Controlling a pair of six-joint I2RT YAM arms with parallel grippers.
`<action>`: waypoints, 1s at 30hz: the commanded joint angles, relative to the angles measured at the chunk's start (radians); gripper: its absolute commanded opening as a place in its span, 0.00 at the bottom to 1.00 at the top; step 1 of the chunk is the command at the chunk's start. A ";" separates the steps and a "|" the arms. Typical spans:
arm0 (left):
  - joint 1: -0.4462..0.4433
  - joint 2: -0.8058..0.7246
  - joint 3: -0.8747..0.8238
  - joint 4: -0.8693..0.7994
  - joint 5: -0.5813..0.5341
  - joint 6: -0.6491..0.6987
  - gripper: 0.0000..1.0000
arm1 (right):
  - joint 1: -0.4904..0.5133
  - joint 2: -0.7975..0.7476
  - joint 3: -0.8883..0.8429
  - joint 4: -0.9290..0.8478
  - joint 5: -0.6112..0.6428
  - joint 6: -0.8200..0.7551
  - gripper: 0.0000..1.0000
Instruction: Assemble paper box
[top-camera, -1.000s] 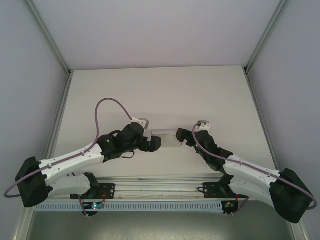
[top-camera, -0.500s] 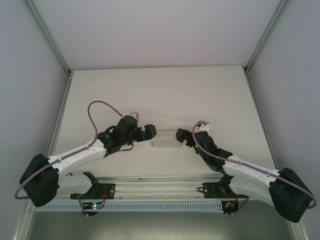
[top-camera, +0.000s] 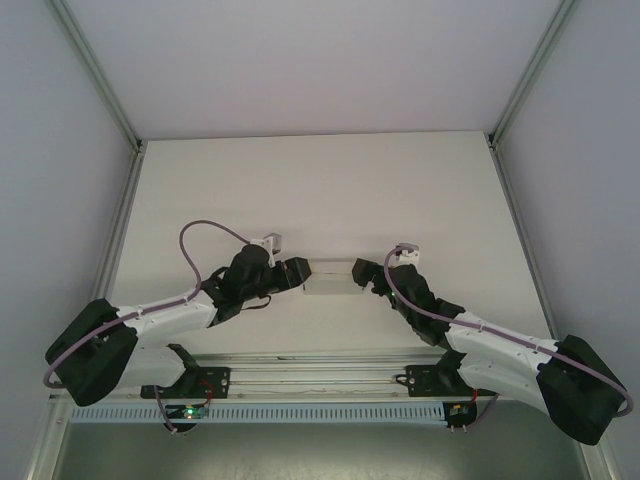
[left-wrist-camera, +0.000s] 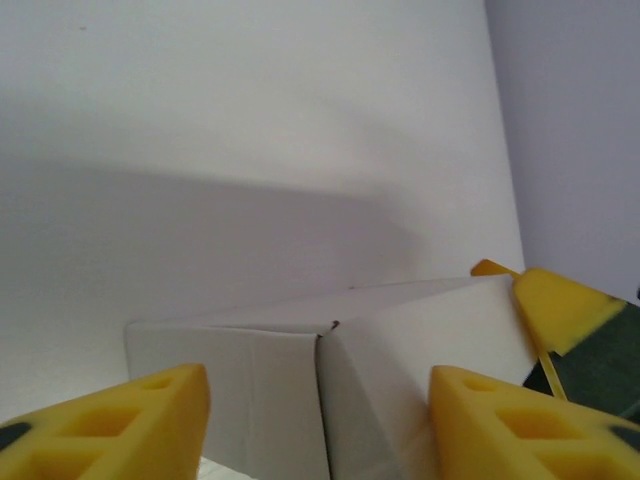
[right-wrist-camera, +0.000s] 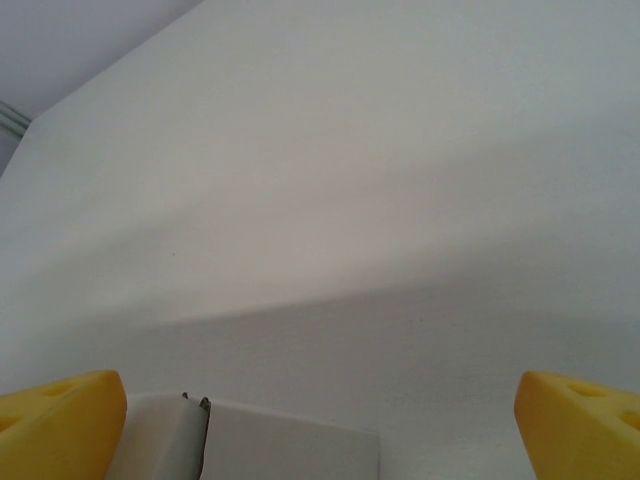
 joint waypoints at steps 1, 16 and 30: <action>0.016 0.026 -0.069 -0.018 -0.035 -0.014 0.52 | 0.004 0.045 -0.082 -0.214 0.014 -0.065 0.96; 0.014 0.136 -0.124 0.065 -0.009 0.020 0.08 | -0.013 0.103 -0.102 -0.138 -0.072 -0.073 0.44; -0.069 0.284 -0.078 0.011 -0.114 0.286 0.00 | -0.003 0.154 -0.194 0.130 -0.097 -0.161 0.23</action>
